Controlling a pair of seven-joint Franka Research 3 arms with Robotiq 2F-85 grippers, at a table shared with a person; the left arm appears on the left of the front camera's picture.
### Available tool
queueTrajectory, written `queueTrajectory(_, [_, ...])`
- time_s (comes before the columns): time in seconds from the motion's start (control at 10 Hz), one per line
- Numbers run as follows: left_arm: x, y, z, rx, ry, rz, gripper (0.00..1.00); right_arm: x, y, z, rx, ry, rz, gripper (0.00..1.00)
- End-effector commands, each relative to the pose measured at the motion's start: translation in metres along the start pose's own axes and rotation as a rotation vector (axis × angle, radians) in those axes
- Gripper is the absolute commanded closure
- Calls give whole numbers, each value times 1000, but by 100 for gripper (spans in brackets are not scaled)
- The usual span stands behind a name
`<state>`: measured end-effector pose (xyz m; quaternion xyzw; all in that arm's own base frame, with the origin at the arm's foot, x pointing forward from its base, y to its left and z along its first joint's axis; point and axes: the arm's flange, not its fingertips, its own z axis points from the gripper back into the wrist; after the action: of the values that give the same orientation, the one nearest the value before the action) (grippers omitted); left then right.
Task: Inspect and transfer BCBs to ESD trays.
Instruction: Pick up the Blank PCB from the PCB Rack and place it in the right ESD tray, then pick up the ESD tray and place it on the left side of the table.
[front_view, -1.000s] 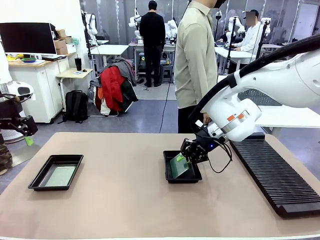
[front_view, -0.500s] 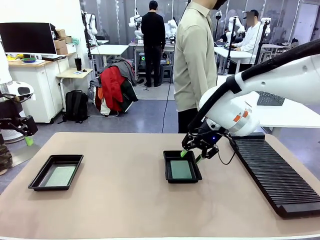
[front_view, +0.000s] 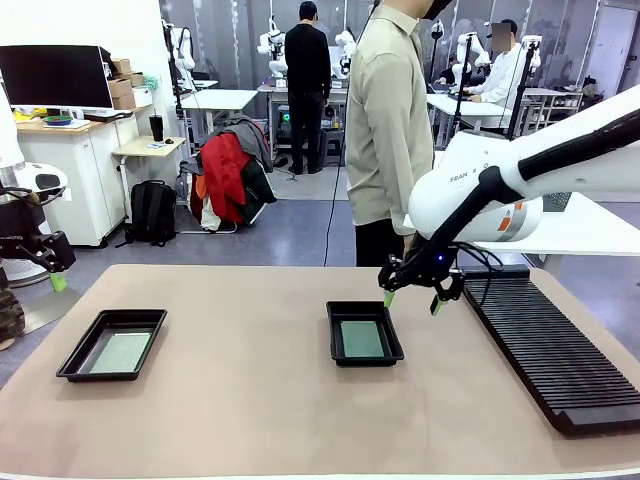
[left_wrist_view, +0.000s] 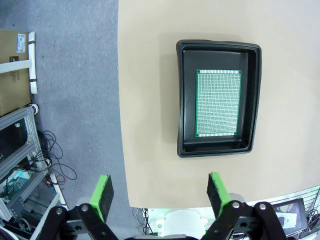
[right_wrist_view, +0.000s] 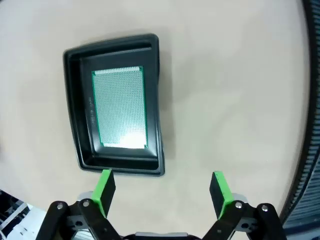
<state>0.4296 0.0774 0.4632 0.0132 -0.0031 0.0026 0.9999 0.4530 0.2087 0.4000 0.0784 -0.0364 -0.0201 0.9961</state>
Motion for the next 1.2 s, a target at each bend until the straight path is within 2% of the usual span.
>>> queueTrajectory(0.0, [-1,1,-2,0,-2,-5,0,1,5,12,-50,6,4,0])
queueTrajectory(0.1, [-1,1,-2,0,-2,-5,0,2,5,14,-42,7,23,0])
queueTrajectory(0.2, [-1,1,-2,0,-2,-5,0,6,4,14,22,38,66,0])
queueTrajectory(0.3, [-1,1,-2,0,-2,-5,0,-1,2,14,-20,8,17,0])
queueTrajectory(1.1, [-1,1,-2,0,-2,-5,0,-1,2,14,-20,8,17,0])
